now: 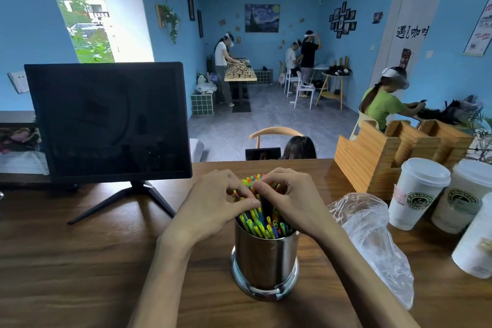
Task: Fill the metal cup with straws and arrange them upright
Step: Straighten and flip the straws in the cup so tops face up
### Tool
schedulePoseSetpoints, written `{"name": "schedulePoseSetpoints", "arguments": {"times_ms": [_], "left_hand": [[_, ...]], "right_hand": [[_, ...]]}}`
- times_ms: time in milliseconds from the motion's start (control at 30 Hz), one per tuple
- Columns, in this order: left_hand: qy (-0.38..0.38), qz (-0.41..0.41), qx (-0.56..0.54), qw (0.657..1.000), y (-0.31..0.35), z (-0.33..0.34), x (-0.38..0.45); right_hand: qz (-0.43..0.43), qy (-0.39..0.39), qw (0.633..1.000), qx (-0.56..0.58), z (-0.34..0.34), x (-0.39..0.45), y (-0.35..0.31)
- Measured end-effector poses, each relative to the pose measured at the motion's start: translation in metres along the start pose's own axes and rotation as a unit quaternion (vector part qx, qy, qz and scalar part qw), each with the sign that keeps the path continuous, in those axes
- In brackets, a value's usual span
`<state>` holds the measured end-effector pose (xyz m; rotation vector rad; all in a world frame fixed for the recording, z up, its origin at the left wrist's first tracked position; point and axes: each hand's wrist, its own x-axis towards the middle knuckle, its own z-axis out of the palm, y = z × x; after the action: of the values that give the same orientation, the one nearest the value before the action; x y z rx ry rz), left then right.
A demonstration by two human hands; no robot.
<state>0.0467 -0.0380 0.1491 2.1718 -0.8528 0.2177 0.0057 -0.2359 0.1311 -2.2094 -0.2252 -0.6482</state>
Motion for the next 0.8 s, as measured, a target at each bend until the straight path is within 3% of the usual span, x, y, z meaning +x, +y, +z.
{"name": "schedulePoseSetpoints", "arguments": {"times_ms": [167, 267, 400, 633, 800], "left_hand": [[0.144, 0.019, -0.058, 0.988, 0.008, 0.0, 0.003], [0.265, 0.007, -0.158, 0.951, 0.018, -0.004, 0.005], [0.346, 0.018, -0.258, 0.902, 0.031, -0.013, 0.006], [0.42, 0.014, -0.287, 0.861, 0.031, -0.014, 0.001], [0.35, -0.024, -0.265, 0.898, 0.019, -0.013, -0.001]], "right_hand": [[0.007, -0.022, 1.0, 0.002, -0.001, -0.001, -0.002], [-0.004, -0.069, 0.998, -0.001, -0.002, -0.002, -0.004], [-0.017, -0.109, 0.994, -0.011, -0.004, 0.0, -0.005], [0.022, -0.031, 0.98, 0.194, -0.022, 0.005, -0.012], [0.1, 0.062, 0.921, 0.371, -0.043, 0.011, -0.012]]}}
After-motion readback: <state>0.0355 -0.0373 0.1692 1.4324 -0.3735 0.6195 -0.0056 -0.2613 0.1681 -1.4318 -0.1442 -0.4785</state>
